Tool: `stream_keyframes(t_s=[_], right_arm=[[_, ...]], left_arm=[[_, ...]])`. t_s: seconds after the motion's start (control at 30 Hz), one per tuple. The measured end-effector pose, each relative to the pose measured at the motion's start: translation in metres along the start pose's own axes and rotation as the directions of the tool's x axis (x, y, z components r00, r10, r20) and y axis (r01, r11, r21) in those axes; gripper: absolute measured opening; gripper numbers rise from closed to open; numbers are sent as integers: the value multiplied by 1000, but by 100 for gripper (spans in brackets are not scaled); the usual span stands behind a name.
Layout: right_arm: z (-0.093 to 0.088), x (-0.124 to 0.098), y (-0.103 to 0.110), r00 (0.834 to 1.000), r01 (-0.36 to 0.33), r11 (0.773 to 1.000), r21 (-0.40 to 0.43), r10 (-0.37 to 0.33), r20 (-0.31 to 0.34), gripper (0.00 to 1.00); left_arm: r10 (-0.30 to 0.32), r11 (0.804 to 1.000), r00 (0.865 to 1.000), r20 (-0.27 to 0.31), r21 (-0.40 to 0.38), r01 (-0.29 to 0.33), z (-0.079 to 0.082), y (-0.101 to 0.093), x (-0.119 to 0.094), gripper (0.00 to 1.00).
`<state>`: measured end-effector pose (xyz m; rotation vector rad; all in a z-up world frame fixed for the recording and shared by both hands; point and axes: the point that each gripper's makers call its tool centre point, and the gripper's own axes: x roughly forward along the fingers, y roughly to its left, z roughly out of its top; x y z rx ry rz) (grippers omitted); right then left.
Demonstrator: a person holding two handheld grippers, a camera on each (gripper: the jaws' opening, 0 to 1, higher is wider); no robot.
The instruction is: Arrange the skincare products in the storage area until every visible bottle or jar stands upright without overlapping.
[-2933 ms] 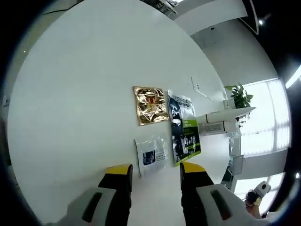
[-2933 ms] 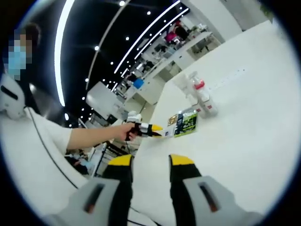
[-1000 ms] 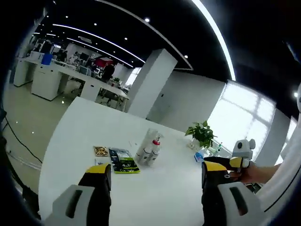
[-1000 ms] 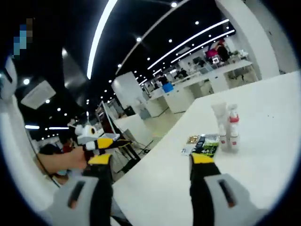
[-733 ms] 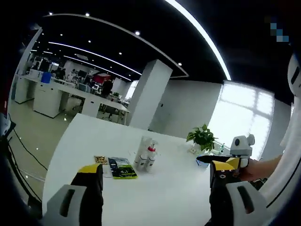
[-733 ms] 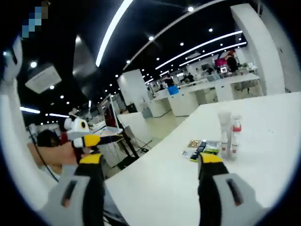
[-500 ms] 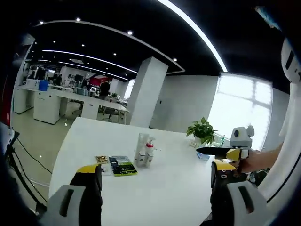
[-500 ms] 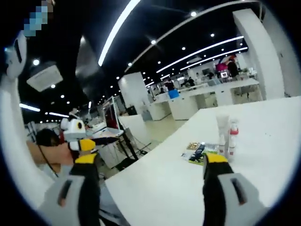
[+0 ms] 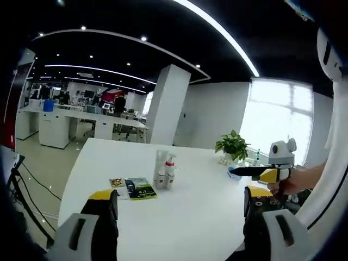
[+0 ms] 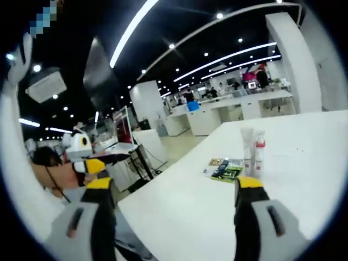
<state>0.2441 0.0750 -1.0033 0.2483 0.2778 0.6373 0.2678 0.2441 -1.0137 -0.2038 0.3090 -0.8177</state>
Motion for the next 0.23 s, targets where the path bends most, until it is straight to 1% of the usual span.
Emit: stream_keyframes(t_s=[0.07, 0.13, 0.23], right_arm=[[1, -2, -4, 1000, 8, 1000, 6, -8, -6, 89], [3, -3, -6, 1000, 11, 1000, -6, -11, -13, 88], [3, -3, -10, 1000, 13, 1000, -17, -13, -18, 88]], left_arm=[[4, 1000, 1000, -1, -4, -4, 0, 2, 2, 100], [1, 1000, 1000, 15, -17, -1, 3, -1, 4, 100], [-12, 1000, 1000, 11, 3, 12, 2, -5, 7, 99]])
